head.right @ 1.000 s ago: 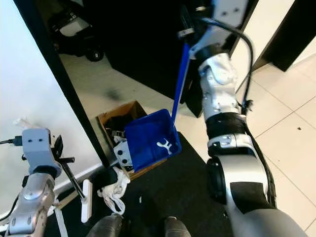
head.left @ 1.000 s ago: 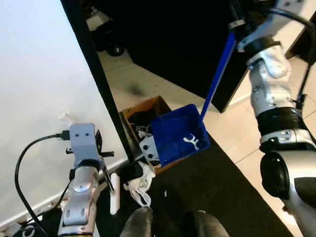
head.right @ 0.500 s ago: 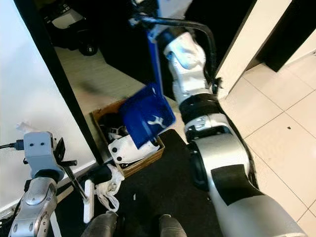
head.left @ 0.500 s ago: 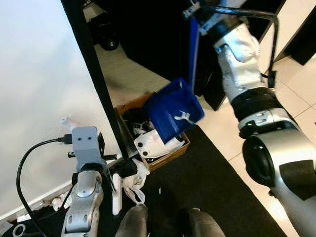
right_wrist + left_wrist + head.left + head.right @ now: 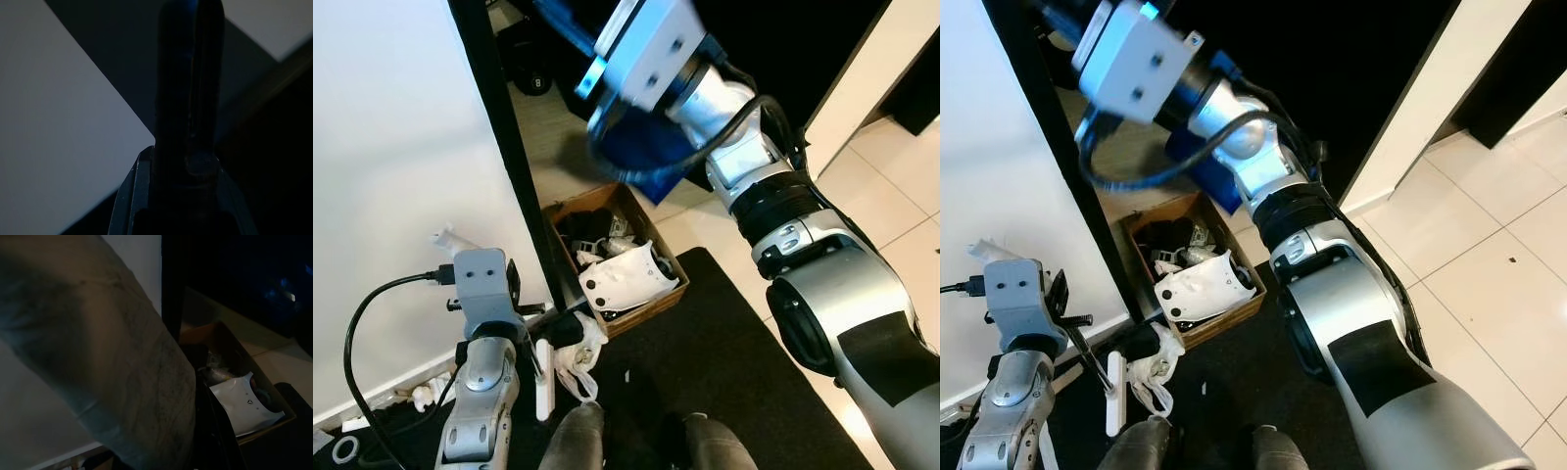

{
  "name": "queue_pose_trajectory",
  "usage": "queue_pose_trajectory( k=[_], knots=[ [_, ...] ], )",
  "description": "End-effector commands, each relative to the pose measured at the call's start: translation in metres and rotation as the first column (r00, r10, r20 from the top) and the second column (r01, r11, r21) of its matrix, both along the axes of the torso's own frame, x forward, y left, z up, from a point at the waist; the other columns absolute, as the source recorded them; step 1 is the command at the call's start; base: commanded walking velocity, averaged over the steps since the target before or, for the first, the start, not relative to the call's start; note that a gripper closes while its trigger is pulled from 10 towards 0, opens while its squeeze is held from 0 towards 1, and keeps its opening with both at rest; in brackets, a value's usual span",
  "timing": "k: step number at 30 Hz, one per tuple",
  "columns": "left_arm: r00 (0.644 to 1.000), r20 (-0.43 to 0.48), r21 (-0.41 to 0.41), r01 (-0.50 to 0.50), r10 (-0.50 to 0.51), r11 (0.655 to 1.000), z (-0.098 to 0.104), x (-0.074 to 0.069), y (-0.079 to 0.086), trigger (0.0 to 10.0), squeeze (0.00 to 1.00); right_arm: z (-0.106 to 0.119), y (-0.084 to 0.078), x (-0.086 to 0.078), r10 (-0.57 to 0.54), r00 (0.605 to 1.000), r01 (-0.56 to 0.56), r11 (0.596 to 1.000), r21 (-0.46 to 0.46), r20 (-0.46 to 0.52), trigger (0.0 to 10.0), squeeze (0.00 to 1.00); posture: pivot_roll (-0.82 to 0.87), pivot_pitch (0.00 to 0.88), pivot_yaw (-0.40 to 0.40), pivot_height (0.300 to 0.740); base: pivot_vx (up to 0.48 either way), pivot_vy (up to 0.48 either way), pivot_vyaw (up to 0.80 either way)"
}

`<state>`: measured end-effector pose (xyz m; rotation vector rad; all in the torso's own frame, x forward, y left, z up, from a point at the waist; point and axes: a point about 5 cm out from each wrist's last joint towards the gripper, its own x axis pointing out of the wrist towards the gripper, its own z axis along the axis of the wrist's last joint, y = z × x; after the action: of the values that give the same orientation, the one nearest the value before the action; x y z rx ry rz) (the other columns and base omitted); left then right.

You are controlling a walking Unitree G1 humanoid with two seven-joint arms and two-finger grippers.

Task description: Sweep floor

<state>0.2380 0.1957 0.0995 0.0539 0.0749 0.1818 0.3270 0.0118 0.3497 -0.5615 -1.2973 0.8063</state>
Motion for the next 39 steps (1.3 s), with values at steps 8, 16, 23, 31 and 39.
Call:
queue_pose_trajectory(
  k=[8,16,23,31,39],
  knots=[
    [1.0,0.006,-0.005,0.008,-0.008,1.0,0.001,0.001,-0.005,10.0,0.0,0.01,-0.018,0.013,-0.004,0.99,0.026,0.988,0.154,-0.14,10.0,0.0,0.16,0.12,-0.087,0.74,0.0,0.0,0.0],
    [0.999,-0.005,0.001,0.04,-0.04,0.999,0.0,0.006,-0.008,10.0,0.0,0.015,-0.082,0.034,-0.142,0.953,0.218,0.934,0.284,-0.268,10.0,0.0,0.12,0.12,-0.05,0.74,0.0,0.0,0.0],
    [0.997,0.002,0.008,0.072,-0.072,0.997,0.003,0.013,-0.004,10.0,0.0,0.013,-0.133,0.034,-0.185,0.912,0.317,0.883,0.345,-0.366,10.0,0.0,0.07,0.128,-0.014,0.74,0.0,0.0,0.0],
    [0.997,0.01,0.055,0.077,-0.078,0.995,0.01,0.023,0.011,10.0,0.0,-0.001,-0.177,0.024,-0.197,0.846,0.4,0.849,0.346,-0.495,10.0,0.0,0.05,0.139,0.002,0.74,0.0,0.0,0.0],
    [0.998,0.007,0.098,0.054,-0.055,0.994,0.013,0.023,0.029,10.0,0.0,-0.01,-0.209,0.0,-0.269,0.775,0.451,0.87,0.201,-0.572,10.0,0.0,0.02,0.152,0.013,0.74,0.0,0.0,0.0]
  ],
)
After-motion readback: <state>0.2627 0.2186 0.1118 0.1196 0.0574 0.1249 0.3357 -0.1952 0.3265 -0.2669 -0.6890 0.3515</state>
